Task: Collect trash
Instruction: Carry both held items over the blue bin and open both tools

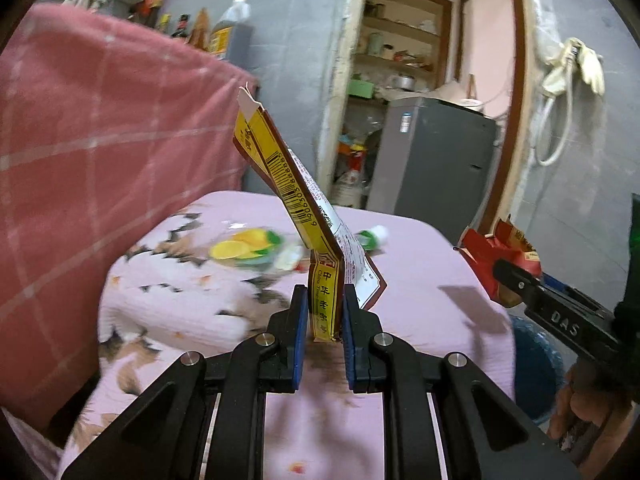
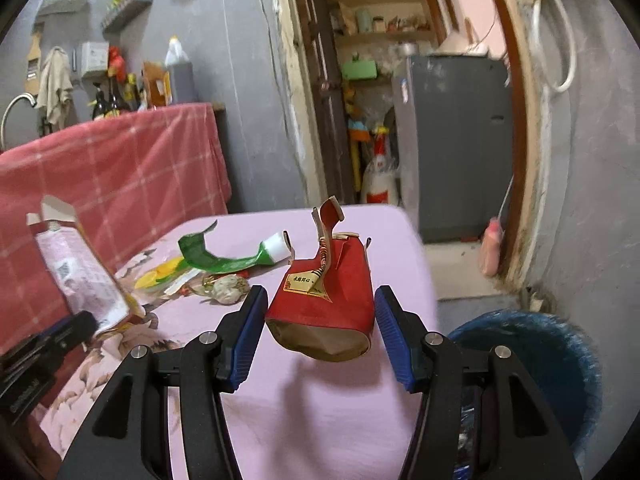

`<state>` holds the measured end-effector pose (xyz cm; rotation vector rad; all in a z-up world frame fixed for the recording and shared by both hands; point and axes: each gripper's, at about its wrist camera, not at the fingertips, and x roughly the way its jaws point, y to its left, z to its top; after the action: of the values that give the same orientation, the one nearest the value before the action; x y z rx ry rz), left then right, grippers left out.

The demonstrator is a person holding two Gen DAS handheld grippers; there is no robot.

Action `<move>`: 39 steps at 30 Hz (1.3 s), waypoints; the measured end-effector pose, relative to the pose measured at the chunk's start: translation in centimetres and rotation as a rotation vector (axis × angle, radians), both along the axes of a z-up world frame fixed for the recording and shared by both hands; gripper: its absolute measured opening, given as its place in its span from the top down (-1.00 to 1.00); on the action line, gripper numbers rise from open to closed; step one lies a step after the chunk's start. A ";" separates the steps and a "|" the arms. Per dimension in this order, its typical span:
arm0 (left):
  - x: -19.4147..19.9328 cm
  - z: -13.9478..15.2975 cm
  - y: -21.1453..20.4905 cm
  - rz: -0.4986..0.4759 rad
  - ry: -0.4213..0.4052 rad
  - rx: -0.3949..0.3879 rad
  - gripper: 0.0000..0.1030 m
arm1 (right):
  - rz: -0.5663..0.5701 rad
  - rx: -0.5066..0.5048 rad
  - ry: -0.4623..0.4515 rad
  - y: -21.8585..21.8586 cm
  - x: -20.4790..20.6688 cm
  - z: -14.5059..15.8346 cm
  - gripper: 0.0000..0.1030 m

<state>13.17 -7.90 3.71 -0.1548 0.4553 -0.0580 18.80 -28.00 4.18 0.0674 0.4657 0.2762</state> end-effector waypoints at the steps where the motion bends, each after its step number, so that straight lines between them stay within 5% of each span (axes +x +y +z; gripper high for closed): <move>1: 0.0 0.1 -0.8 -0.016 -0.009 0.004 0.75 | -0.008 -0.006 -0.018 -0.5 -0.5 0.1 -0.04; 18: 1.2 -0.1 -15.7 -0.218 -0.061 -0.059 0.75 | -0.232 -0.033 -0.174 -13.7 -7.6 0.0 -0.05; 25: 1.8 -1.9 -21.6 -0.260 0.006 -0.079 0.75 | -0.322 -0.004 -0.129 -18.0 -8.4 -2.2 -0.05; 39: 4.0 -6.3 -26.3 -0.298 0.177 0.042 0.75 | -0.356 0.036 0.028 -21.5 -7.2 -7.2 -0.05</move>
<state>17.14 -34.23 -2.54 -0.0500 0.6534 -0.3292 11.64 -49.54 -3.07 0.1870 0.4674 -0.0660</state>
